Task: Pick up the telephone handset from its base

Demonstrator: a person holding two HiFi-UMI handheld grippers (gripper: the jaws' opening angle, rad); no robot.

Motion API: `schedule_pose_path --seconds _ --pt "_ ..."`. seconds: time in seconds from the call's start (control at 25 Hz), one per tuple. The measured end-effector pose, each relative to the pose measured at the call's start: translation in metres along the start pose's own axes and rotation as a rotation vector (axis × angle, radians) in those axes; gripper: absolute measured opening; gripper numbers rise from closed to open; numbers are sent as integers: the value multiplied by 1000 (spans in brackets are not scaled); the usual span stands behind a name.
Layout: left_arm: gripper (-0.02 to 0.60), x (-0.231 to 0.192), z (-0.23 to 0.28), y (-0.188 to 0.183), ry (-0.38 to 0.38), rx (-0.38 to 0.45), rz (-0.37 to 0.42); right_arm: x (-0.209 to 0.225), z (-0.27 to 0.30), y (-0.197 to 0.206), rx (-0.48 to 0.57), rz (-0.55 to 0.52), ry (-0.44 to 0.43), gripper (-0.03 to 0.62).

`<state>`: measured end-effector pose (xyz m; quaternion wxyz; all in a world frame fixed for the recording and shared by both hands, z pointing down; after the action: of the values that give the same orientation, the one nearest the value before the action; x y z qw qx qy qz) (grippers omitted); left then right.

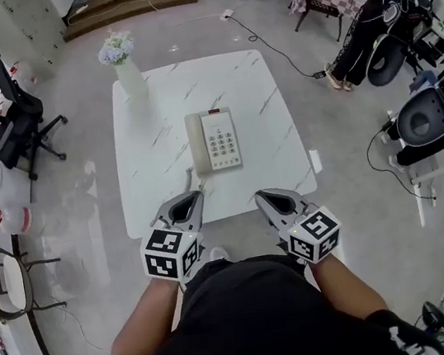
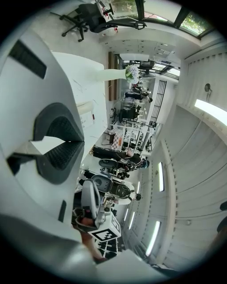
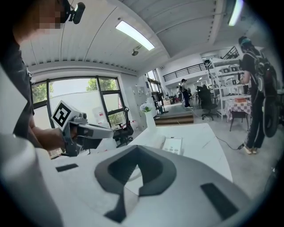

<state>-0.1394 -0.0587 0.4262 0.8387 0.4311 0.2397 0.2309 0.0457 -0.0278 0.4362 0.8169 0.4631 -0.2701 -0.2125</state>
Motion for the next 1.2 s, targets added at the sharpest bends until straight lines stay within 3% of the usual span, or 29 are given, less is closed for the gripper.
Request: schedule_pose_path --seconds 0.52,0.96,1.2 --pt "2 -27 40 4 24 -77 -31 29 25 -7 -38 32 27 2" --pt "2 -28 77 -37 -102 -30 -53 84 49 -46 -35 -29 -114 2" --pt "2 -19 99 -44 -167 -32 -89 119 51 -48 -55 -27 -174 2"
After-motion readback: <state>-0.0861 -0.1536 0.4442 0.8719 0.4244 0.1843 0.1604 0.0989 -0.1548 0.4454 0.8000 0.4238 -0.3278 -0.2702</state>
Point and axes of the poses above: the fingertips, and each gripper's own axes: z forward along the fingers, x to its right, y out of its underside, the point moved 5 cm from there along -z, backward along the fingers, and after that the axes turned 4 degrees about -x, right-handed, at the moved point
